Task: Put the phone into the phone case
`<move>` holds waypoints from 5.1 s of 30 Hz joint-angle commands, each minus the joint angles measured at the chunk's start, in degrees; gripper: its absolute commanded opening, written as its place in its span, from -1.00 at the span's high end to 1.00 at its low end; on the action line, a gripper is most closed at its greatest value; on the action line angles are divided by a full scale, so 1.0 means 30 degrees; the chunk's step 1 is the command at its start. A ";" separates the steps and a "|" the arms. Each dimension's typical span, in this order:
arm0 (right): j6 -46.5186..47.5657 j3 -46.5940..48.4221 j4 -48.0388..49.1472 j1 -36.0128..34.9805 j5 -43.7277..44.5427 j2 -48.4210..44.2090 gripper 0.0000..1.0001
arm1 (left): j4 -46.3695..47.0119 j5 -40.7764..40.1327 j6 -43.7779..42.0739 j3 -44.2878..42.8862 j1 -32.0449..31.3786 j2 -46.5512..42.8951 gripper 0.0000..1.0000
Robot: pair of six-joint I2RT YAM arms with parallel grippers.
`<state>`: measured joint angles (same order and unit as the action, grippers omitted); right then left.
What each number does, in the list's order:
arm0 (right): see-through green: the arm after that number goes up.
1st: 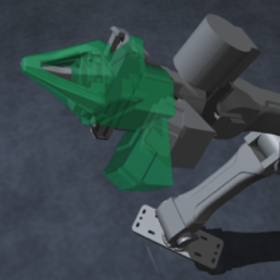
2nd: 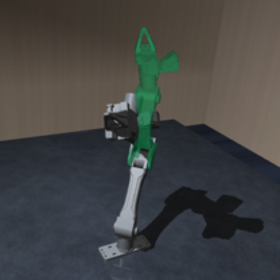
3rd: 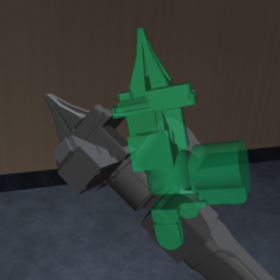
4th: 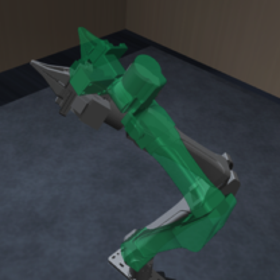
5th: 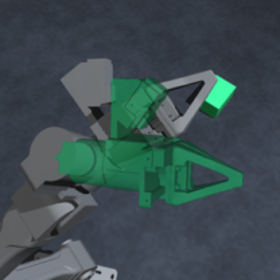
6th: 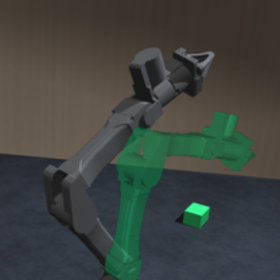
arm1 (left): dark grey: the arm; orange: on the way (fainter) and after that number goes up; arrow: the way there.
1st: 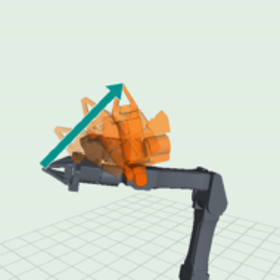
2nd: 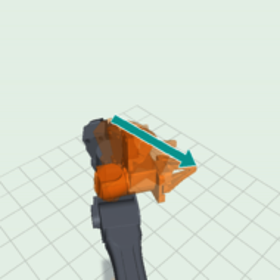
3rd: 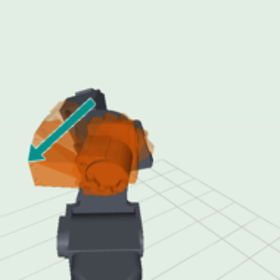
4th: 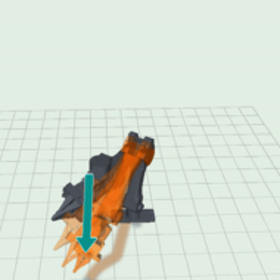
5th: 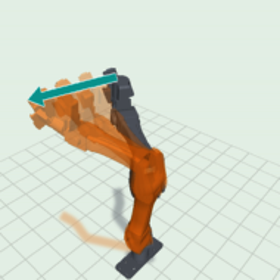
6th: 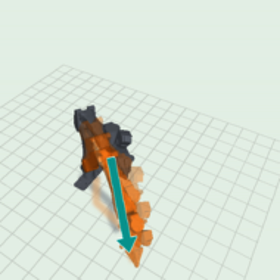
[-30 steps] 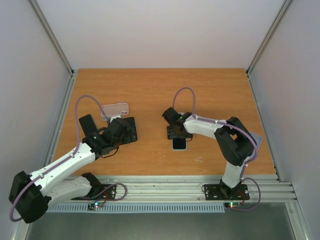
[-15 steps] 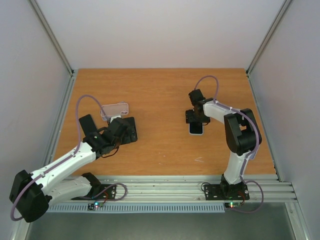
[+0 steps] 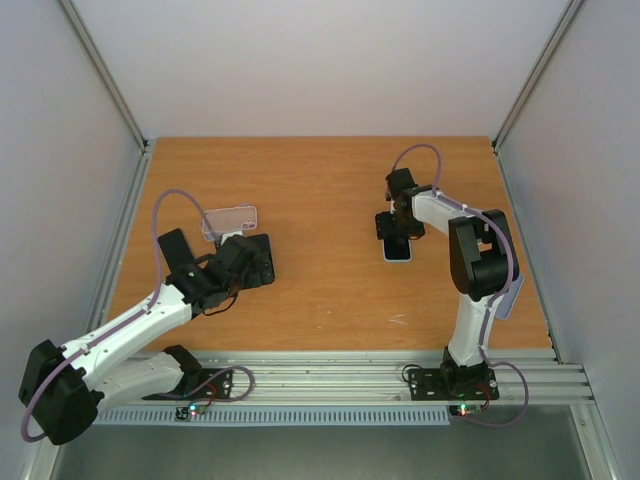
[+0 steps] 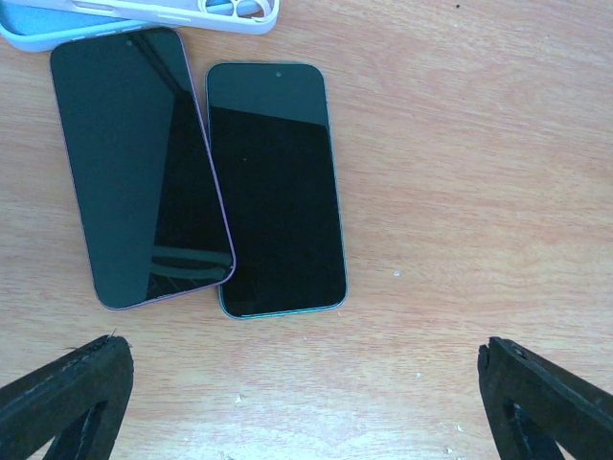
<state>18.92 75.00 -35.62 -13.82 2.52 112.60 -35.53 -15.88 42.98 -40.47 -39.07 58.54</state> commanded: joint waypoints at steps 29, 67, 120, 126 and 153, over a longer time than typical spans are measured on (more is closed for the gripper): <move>-0.8159 -0.5658 -0.2495 0.8129 0.3499 -0.8828 -0.97 | 0.0566 0.0660 -0.0499 0.0067 0.0084 -0.0818 -0.99; -0.8016 -0.7695 -0.0570 1.1097 0.1920 -0.7256 0.98 | 0.0527 0.1298 -0.0321 -0.0483 0.0094 0.0345 -0.99; 0.6584 -0.2688 -0.0368 -1.5786 0.1652 -0.7688 0.97 | 0.1581 1.8164 -0.2601 -0.2652 0.6255 0.5257 -0.81; 0.6818 -0.2251 -0.0327 -1.6790 0.1905 -0.7510 0.98 | 0.2359 1.9341 -0.2629 -0.2438 0.6185 0.5725 -0.60; 0.4109 -0.3853 0.2667 -1.6346 0.2703 -1.0507 0.07 | 0.4893 1.6991 -0.1115 -0.1108 0.5523 0.3439 0.99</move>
<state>37.04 64.62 -32.10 -65.21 9.45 87.26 -26.46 39.38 36.05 -46.13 -22.26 73.47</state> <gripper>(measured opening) 0.395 0.031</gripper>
